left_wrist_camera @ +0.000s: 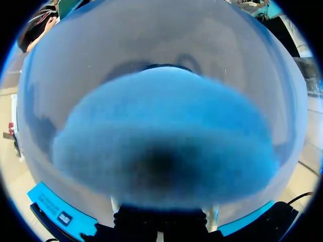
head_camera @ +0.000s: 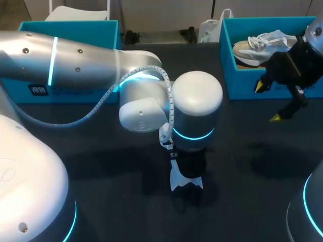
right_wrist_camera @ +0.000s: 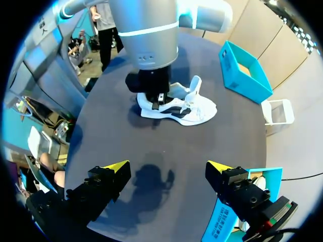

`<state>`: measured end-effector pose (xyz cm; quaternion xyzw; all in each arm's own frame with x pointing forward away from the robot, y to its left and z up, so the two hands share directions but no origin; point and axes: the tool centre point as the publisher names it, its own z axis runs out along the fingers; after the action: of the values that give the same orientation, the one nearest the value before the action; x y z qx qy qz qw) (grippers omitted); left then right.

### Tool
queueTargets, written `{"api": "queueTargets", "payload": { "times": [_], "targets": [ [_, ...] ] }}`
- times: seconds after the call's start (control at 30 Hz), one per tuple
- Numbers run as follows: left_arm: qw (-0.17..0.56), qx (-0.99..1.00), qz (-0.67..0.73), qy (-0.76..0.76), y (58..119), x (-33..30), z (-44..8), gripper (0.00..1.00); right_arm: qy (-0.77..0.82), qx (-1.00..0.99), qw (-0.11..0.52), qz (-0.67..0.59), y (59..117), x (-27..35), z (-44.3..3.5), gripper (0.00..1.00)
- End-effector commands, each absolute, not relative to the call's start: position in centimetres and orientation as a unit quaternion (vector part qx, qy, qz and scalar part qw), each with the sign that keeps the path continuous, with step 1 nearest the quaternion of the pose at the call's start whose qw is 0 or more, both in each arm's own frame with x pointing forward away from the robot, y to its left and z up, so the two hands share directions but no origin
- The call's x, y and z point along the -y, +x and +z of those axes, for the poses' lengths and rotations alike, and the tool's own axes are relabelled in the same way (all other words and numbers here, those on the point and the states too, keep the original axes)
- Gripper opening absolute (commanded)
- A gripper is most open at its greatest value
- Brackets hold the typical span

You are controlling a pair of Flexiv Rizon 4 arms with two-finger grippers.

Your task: Take the shoe out of the shoebox, open the shoe tongue, remove and reinsert the insole, then place the shoe into the shoebox

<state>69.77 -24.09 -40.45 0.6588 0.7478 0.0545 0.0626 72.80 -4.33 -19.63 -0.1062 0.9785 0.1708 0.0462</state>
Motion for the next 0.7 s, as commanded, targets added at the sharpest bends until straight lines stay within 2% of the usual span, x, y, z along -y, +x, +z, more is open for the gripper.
{"api": "queueTargets", "payload": {
  "times": [0.03,0.2,0.43,0.47,0.5,0.53,0.57,0.6,0.63,0.67,0.7],
  "targets": [
    [0.077,-0.753,0.069,0.649,69.7,23.9,-38.6,0.0,-0.106,-0.979,0.046,0.169,72.9,4.2,-19.7,1.0],
    [0.107,-0.749,0.088,0.648,70.7,23.3,-35.7,0.0,-0.106,-0.979,0.046,0.169,72.9,4.2,-19.7,1.0],
    [0.117,-0.749,0.089,0.646,72.4,22.8,-34.3,0.0,-0.106,-0.979,0.046,0.169,72.9,4.2,-19.7,1.0],
    [0.115,-0.749,0.088,0.646,72.6,22.8,-34.2,0.04,-0.106,-0.979,0.046,0.169,72.9,4.2,-19.7,1.0],
    [0.109,-0.749,0.086,0.648,72.7,22.8,-34.3,0.29,-0.106,-0.979,0.046,0.169,72.9,4.2,-19.7,1.0],
    [0.108,-0.745,0.09,0.652,72.8,22.8,-34.4,0.39,-0.106,-0.979,0.046,0.169,72.9,4.2,-19.7,1.0],
    [0.108,-0.744,0.09,0.653,72.9,22.8,-34.4,0.42,-0.106,-0.979,0.046,0.169,72.9,4.2,-19.7,1.0],
    [0.11,-0.739,0.09,0.658,72.9,22.8,-34.3,0.62,-0.106,-0.979,0.046,0.169,72.9,4.2,-19.7,1.0],
    [0.11,-0.735,0.093,0.663,72.9,22.9,-34.3,0.92,-0.106,-0.979,0.046,0.169,72.9,4.2,-19.7,1.0],
    [0.11,-0.736,0.092,0.662,72.8,22.9,-34.3,1.0,-0.106,-0.979,0.046,0.169,72.9,4.2,-19.7,1.0],
    [0.111,-0.73,0.091,0.669,72.9,22.9,-34.2,1.0,-0.106,-0.979,0.046,0.169,72.9,4.2,-19.7,1.0]
  ]
}}
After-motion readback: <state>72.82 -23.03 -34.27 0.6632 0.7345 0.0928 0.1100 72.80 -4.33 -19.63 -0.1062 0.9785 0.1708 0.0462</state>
